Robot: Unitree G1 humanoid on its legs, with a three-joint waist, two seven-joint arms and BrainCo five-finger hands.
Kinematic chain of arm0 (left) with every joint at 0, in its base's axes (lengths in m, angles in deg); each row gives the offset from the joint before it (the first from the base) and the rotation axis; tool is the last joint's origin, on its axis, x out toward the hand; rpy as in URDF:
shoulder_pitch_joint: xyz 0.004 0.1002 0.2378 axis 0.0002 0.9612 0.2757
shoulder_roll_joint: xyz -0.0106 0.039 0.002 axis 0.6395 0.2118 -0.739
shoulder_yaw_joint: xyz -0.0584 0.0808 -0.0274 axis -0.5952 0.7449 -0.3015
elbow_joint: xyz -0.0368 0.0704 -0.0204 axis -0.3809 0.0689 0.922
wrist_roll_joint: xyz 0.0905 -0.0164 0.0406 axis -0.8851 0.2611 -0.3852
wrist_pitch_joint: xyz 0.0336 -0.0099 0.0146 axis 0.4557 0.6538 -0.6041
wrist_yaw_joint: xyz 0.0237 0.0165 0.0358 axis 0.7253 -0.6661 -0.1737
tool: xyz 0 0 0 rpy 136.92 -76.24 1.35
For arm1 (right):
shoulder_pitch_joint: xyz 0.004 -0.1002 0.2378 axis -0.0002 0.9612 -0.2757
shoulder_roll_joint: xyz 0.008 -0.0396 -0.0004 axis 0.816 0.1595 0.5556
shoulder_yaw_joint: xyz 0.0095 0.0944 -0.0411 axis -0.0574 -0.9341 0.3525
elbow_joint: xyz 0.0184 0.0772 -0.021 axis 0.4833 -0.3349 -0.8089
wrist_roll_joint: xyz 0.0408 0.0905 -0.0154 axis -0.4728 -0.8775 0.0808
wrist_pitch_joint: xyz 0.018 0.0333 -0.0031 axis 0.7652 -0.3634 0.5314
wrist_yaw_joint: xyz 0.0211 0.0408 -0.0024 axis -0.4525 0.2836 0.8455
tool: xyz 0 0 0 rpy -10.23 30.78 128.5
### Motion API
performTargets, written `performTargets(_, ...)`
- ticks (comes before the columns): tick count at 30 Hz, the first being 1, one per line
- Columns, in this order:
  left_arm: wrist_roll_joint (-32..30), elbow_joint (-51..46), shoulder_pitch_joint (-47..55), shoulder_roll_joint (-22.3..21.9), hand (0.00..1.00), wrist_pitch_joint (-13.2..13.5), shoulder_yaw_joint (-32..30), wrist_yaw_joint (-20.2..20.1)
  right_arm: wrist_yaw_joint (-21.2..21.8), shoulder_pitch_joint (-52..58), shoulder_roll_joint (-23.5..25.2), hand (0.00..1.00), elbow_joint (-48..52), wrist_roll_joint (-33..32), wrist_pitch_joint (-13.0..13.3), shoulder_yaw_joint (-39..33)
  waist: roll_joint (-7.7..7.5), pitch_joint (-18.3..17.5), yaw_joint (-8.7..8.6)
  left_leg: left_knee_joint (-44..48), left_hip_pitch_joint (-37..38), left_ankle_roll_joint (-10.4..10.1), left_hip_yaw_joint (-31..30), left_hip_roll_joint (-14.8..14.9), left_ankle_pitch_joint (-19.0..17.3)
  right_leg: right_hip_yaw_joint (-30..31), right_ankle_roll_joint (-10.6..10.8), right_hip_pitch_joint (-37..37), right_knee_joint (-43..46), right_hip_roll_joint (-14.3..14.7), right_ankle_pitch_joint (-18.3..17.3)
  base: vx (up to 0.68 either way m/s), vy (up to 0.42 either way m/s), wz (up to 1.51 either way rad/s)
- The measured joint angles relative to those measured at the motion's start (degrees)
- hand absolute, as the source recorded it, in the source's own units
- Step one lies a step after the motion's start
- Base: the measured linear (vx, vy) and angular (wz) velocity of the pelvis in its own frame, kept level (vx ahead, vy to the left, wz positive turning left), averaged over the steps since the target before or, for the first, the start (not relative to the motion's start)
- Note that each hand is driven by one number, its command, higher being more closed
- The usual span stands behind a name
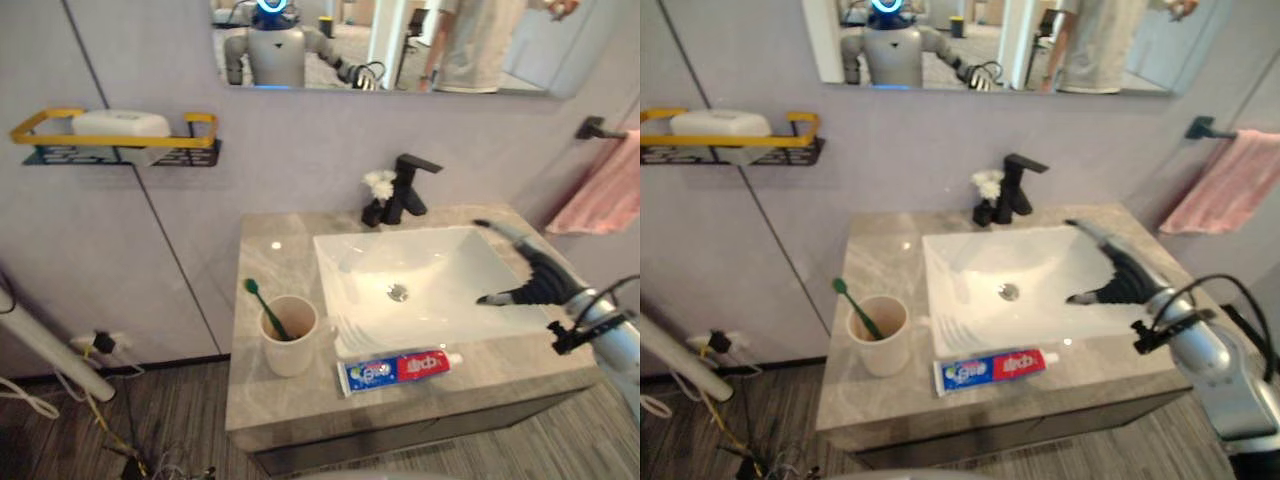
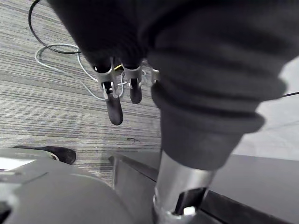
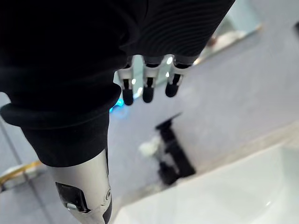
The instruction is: Organize washtable
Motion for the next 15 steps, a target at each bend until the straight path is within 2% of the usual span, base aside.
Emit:
performTargets(6,0.2,0.2,-0.3,1.1,0.0,0.7,1.7,-0.6,4.8,-2.5,-1.0,0.0,-3.4,-0.6,-0.5,7.8,-1.05,0.8,1.79,0.6,-1.1,-0.3,-3.1,-0.3,0.2,-3.3,0.0,1.5,-1.3,-0.2,0.0,0.0,-0.036,0.28)
performTargets(15,0.6,2.2,-3.0,2.4,0.0,1.1,3.5,-1.1,9.9,-2.7,-1.9,0.0,-3.5,0.1,-1.3,15.5,-2.05,2.9,2.11,0.7,-3.0,-0.7,-6.7,-0.5,1.4,-7.1,0.0,1.7,-2.1,-0.4,0.0,-0.05,-0.043,0.22)
